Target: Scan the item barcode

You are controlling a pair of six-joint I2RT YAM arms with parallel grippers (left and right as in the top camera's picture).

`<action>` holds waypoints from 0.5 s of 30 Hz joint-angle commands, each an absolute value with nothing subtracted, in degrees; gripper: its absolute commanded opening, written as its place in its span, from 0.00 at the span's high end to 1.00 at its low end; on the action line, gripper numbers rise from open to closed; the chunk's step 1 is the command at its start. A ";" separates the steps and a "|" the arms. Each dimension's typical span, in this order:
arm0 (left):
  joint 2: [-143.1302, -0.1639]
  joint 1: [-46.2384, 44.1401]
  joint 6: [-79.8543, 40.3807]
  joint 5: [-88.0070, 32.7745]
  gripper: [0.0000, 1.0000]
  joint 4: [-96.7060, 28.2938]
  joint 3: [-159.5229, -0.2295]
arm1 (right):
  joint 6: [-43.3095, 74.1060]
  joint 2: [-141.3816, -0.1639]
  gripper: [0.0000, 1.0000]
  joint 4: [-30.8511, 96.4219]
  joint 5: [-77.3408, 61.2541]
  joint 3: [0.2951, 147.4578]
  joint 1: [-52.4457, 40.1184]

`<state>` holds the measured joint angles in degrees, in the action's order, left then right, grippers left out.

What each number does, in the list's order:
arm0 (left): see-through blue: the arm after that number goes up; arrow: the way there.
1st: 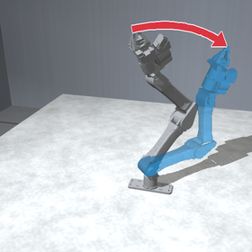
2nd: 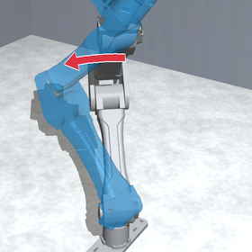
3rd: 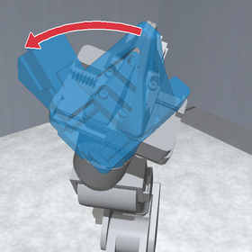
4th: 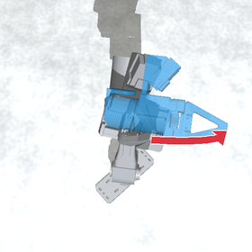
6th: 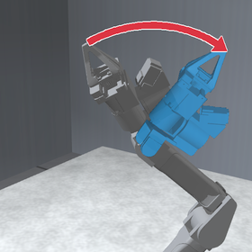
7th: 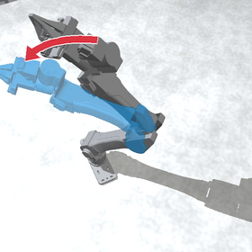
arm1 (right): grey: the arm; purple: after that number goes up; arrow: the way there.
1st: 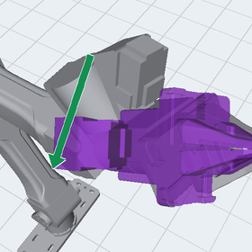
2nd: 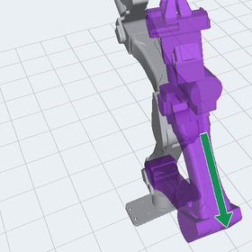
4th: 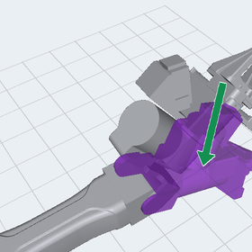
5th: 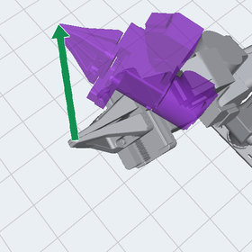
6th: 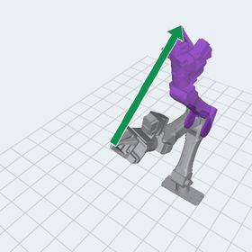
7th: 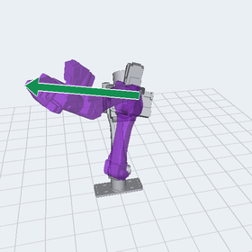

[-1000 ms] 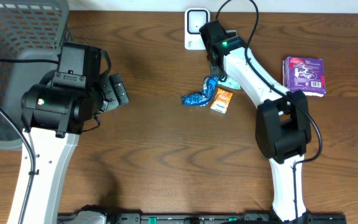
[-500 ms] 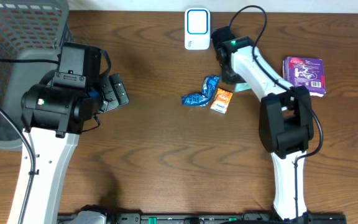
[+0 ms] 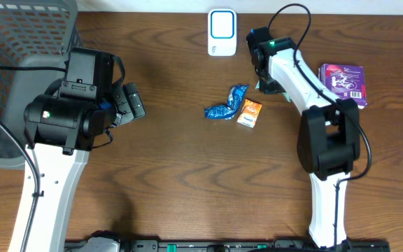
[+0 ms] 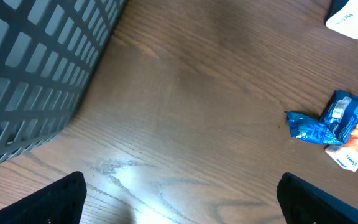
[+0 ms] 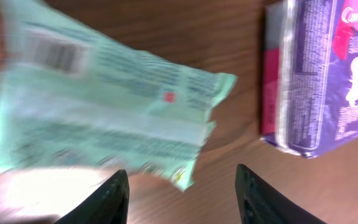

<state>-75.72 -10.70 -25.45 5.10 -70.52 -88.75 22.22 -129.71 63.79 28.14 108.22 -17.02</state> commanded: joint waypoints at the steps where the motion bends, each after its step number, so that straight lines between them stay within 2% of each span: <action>1: -75.26 -10.52 -25.10 6.07 0.02 -70.70 -89.10 | 17.52 -125.67 0.48 63.46 14.94 109.84 -18.68; 6: -75.26 -10.52 -25.10 6.07 0.02 -70.70 -89.10 | 16.64 -125.75 0.46 64.69 -5.19 109.80 -19.07; 7: -75.26 -10.52 -25.10 6.07 0.02 -70.70 -89.10 | 16.64 -125.75 0.41 65.39 -8.45 109.80 -19.33; 9: -75.26 -10.52 -25.10 6.07 0.02 -70.70 -89.10 | 16.62 -125.75 0.34 66.59 -11.18 109.80 -20.03; 12: -75.26 -10.52 -25.10 6.07 0.02 -70.70 -89.10 | 15.03 -125.75 0.32 67.75 -10.59 109.80 -21.19; 14: -75.26 -10.52 -25.10 6.07 0.02 -70.70 -89.10 | 14.70 -125.75 0.34 67.94 -10.63 109.80 -21.71; 15: -75.26 -10.52 -25.10 6.07 0.02 -70.70 -89.10 | 14.76 -125.75 0.37 67.94 -10.83 109.80 -21.85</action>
<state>-75.72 -10.70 -25.45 5.10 -70.50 -88.75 16.10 -126.58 67.85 -7.09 109.08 -21.02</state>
